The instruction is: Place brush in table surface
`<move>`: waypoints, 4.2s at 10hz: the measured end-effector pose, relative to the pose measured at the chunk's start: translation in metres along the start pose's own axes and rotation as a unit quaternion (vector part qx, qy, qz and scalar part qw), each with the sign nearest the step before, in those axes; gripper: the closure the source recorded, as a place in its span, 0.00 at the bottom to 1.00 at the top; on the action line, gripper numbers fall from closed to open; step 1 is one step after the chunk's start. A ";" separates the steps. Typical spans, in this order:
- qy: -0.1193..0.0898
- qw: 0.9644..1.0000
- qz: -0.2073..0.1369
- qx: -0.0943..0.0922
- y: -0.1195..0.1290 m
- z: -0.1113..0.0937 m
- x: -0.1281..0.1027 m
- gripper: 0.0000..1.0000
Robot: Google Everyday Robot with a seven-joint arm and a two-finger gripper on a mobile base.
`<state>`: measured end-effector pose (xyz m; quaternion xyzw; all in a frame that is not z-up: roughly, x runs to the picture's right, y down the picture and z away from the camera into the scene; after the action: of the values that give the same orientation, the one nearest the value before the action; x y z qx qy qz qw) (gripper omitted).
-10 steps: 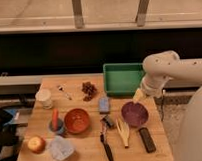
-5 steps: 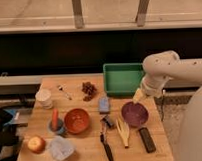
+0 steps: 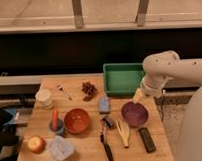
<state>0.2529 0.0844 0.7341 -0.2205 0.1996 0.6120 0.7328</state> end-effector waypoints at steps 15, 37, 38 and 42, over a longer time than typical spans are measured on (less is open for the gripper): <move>0.010 0.996 -0.087 0.002 0.066 0.022 0.020 0.24; 0.088 0.974 -0.194 -0.083 0.243 0.082 0.091 0.24; 0.094 0.973 -0.190 -0.089 0.246 0.088 0.095 0.24; 0.119 0.970 -0.187 -0.098 0.260 0.116 0.099 0.24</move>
<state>0.0166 0.2708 0.7534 -0.3956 0.1796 0.4502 0.7801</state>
